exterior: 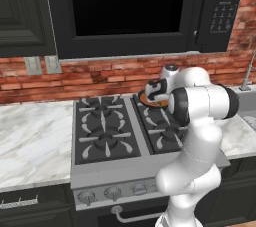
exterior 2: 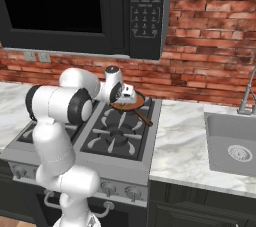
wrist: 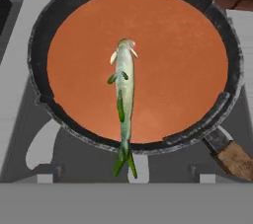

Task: Retrieve the fish from the fridge and place it on the saucepan with marinade on the stove.

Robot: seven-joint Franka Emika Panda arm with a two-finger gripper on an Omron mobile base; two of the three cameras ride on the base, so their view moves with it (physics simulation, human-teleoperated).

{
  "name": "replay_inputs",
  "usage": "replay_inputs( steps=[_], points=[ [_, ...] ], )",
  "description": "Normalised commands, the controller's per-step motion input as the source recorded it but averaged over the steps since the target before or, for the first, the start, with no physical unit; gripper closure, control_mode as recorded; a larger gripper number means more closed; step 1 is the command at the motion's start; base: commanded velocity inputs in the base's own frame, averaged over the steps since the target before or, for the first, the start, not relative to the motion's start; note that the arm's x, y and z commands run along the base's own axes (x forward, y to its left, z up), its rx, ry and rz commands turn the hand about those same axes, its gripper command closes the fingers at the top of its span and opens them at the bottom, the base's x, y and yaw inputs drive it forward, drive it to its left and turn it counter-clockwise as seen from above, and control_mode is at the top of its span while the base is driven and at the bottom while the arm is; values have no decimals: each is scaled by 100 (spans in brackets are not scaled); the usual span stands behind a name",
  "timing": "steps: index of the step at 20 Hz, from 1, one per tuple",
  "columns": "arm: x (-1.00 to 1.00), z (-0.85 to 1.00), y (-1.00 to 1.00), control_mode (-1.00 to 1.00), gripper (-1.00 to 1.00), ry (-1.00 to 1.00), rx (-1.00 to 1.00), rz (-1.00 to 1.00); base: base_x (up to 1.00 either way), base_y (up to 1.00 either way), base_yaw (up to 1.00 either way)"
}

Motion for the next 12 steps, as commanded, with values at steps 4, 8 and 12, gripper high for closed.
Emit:
replay_inputs(
  steps=[4, 8, 12],
  points=[
    [-48, 33, 0, -100, -100, 0, 0, 0, 0, 0, 0],
    [-49, 43, 0, -100, -100, 0, 0, 0, 0, 0, 0],
    [-63, 48, 5, -100, -100, 0, 0, 0, 0, 0, 0]
  ],
)
